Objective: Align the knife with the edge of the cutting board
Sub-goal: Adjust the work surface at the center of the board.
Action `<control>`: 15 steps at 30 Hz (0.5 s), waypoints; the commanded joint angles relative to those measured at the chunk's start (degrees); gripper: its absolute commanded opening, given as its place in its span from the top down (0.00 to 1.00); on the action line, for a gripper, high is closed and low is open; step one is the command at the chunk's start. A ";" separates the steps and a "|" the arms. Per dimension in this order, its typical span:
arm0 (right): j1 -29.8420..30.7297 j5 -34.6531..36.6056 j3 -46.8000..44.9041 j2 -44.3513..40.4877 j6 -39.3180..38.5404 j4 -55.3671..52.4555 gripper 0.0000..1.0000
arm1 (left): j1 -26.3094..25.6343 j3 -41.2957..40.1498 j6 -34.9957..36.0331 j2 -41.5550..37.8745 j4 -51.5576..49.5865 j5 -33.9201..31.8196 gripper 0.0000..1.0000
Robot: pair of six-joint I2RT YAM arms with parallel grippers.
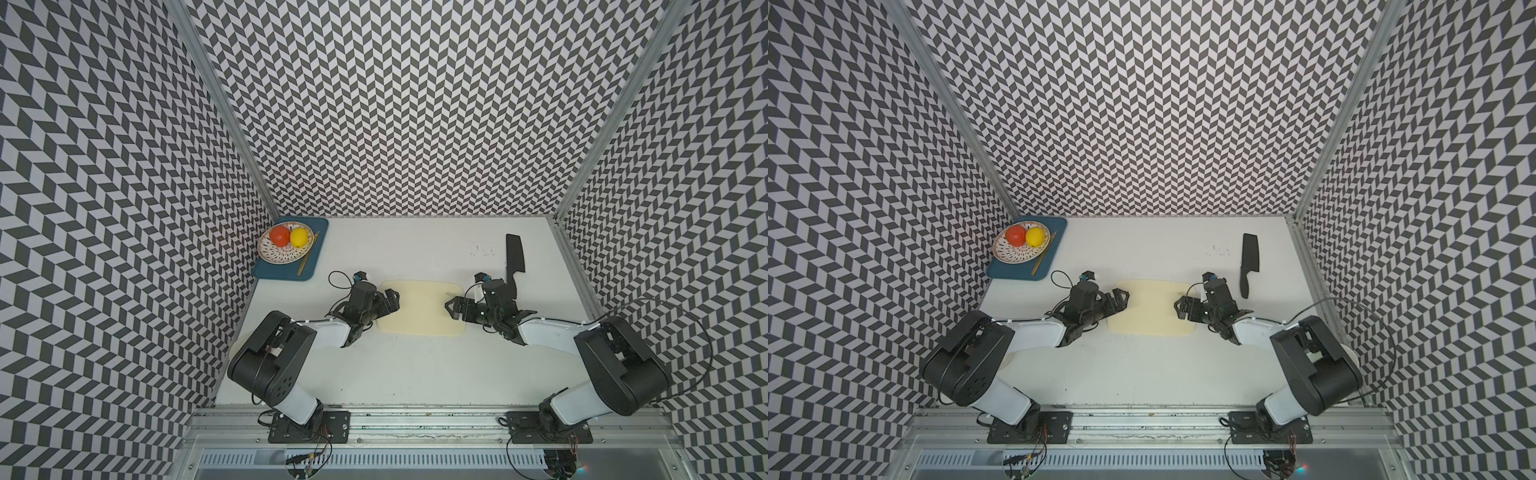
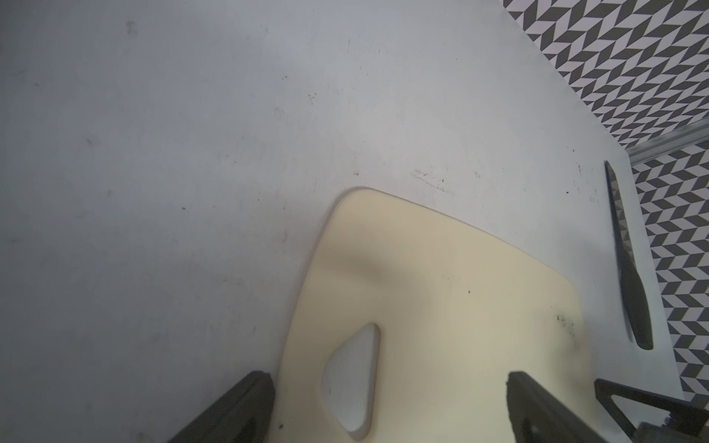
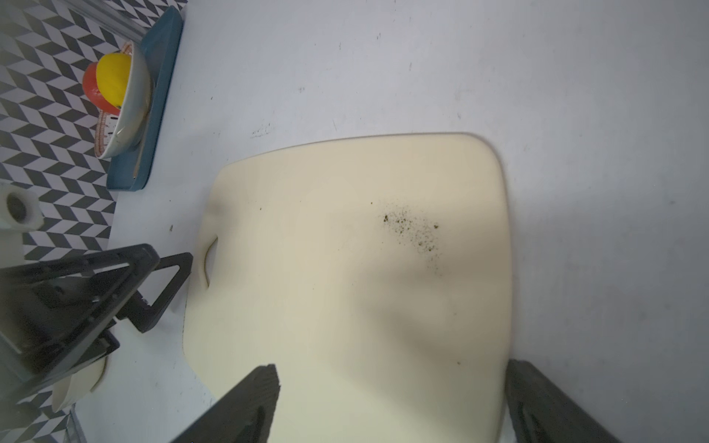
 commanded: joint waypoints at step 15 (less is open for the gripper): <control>0.34 3.07 2.69 0.54 -1.06 -4.08 0.00 | -2.74 -1.80 -2.99 -0.05 -0.97 0.32 0.01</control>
